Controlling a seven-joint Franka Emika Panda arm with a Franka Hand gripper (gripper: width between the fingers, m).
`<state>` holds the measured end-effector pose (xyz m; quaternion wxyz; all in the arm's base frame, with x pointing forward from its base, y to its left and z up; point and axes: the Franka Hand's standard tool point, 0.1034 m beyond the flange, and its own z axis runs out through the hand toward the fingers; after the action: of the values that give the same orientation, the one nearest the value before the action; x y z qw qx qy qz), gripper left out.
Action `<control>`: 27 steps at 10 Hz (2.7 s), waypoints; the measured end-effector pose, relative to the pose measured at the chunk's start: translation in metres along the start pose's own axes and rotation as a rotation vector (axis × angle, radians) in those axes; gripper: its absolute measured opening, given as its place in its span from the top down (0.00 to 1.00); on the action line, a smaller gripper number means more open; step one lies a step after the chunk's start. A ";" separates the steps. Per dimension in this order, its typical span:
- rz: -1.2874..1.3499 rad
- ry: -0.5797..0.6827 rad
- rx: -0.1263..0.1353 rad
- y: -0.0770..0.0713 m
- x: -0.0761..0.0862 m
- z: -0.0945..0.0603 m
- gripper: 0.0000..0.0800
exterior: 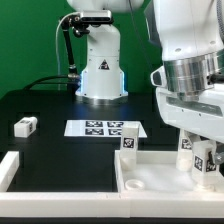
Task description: Assemble square table
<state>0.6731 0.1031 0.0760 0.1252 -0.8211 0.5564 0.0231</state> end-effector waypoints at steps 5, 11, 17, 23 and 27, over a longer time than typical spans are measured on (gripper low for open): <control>-0.696 0.028 -0.034 0.000 -0.005 0.003 0.20; -1.157 0.046 -0.061 -0.003 0.004 -0.001 0.50; -0.574 0.068 -0.065 -0.001 0.005 0.000 0.64; 0.083 -0.012 -0.002 0.001 0.009 0.000 0.54; -0.568 -0.005 -0.030 0.000 0.006 -0.003 0.20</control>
Offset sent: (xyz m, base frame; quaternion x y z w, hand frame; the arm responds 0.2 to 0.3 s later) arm -0.0198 0.0129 0.0033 -0.0363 0.0108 -0.3044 0.9518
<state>0.6747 0.0970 0.0778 0.1158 -0.9459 0.3032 -0.0024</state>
